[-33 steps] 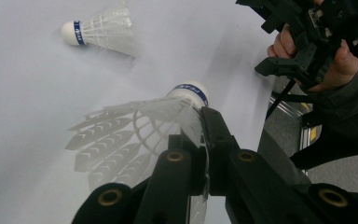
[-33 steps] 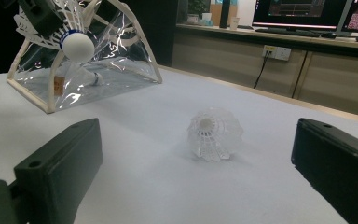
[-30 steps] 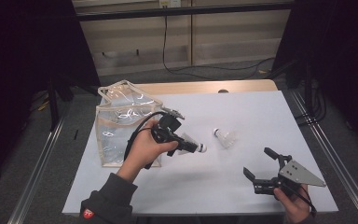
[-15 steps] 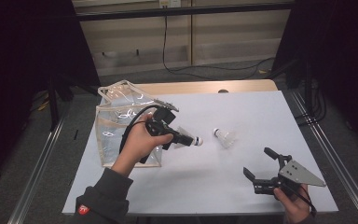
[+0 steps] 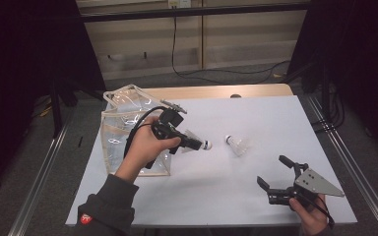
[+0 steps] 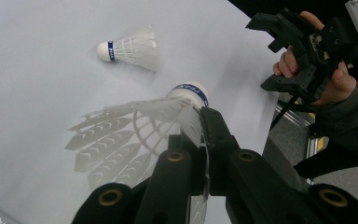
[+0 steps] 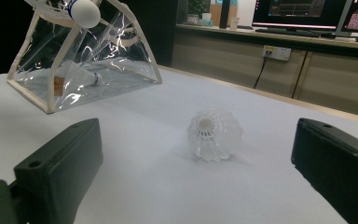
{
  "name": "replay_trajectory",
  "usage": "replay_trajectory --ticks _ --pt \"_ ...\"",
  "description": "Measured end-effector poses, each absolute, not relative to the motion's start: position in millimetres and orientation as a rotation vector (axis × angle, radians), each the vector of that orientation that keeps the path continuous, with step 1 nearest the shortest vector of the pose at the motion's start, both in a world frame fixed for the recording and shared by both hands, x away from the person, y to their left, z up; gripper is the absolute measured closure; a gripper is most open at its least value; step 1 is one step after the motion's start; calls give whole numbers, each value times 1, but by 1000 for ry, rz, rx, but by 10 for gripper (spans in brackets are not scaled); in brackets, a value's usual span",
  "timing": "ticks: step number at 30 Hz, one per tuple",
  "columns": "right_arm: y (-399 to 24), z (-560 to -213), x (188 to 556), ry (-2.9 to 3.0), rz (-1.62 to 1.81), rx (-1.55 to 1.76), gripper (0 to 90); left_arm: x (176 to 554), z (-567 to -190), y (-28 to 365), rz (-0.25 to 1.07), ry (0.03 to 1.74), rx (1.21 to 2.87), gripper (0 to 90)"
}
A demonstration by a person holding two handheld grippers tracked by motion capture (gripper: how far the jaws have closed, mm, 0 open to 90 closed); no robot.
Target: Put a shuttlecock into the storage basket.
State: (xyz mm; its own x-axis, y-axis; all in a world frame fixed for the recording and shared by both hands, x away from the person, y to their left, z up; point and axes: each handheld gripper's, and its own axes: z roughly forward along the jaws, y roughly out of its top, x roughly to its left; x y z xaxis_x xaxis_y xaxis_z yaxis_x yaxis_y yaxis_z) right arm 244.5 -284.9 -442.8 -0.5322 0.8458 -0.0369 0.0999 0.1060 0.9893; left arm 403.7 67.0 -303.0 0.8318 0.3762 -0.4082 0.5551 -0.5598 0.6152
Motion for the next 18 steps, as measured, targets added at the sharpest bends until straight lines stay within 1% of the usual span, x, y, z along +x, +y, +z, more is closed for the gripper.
replay_trajectory --ticks 18 --pt "-285 -443 244 1745 1478 924 17 409 -289 72 -271 687 2238 893"
